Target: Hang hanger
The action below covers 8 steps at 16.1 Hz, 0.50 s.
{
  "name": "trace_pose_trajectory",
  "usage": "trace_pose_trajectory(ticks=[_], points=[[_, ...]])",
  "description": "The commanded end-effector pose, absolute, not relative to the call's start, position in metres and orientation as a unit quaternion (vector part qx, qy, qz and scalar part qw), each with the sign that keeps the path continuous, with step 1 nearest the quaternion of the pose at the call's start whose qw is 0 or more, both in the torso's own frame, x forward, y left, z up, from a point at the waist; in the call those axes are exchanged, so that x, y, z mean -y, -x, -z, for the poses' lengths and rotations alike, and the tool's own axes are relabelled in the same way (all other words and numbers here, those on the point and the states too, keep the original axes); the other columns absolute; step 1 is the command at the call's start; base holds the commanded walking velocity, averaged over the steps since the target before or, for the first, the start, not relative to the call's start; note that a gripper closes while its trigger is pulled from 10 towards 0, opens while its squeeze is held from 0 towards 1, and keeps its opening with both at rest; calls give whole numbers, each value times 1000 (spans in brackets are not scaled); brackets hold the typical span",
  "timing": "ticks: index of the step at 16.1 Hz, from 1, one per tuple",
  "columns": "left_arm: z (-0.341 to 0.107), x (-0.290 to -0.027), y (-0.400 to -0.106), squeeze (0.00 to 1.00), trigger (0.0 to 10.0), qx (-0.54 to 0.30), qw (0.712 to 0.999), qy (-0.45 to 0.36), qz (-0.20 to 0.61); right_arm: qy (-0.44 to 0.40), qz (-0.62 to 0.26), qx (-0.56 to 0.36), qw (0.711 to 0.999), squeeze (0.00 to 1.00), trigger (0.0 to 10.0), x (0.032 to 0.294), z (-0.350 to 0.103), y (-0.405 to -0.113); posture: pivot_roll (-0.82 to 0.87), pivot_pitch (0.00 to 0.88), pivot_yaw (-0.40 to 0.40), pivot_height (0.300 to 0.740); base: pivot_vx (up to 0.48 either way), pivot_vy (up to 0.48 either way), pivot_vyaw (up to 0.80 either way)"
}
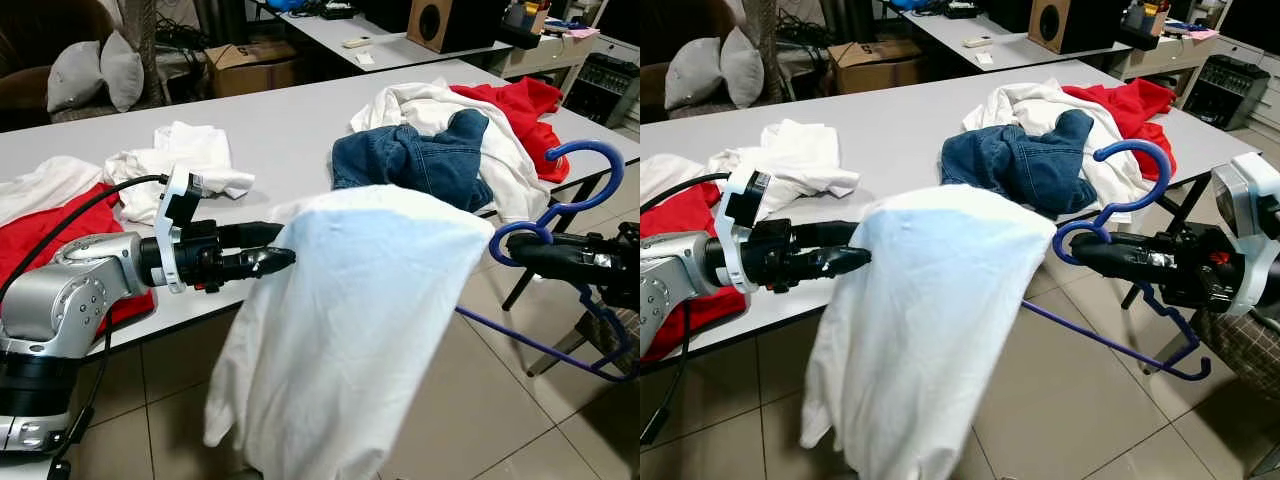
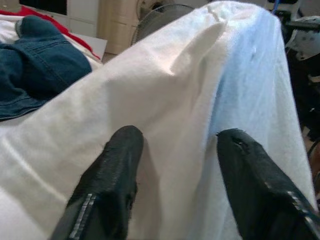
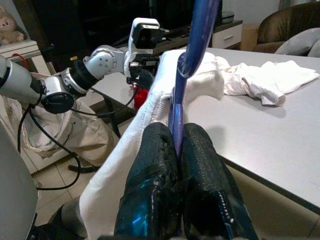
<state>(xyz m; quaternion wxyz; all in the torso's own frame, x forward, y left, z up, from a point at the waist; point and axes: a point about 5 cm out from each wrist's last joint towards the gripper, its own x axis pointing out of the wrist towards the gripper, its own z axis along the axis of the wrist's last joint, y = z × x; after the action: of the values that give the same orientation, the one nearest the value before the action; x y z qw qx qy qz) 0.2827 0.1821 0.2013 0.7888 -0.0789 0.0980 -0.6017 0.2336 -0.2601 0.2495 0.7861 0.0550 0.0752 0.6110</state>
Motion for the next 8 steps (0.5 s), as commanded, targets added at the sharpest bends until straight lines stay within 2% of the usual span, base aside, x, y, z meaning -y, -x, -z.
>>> trace_pose_trajectory(ticks=[1,8], points=[[-203,-181,-279,0,0,-94,782,81,610,-51,-615,-67,784,0,0,262,-255,-231,-88,0,35,740,0,0,0],[-197,-185,-286,0,0,-84,812,90,571,-51,-614,-65,785,0,0,263,-255,-233,-88,0,33,740,0,0,0]])
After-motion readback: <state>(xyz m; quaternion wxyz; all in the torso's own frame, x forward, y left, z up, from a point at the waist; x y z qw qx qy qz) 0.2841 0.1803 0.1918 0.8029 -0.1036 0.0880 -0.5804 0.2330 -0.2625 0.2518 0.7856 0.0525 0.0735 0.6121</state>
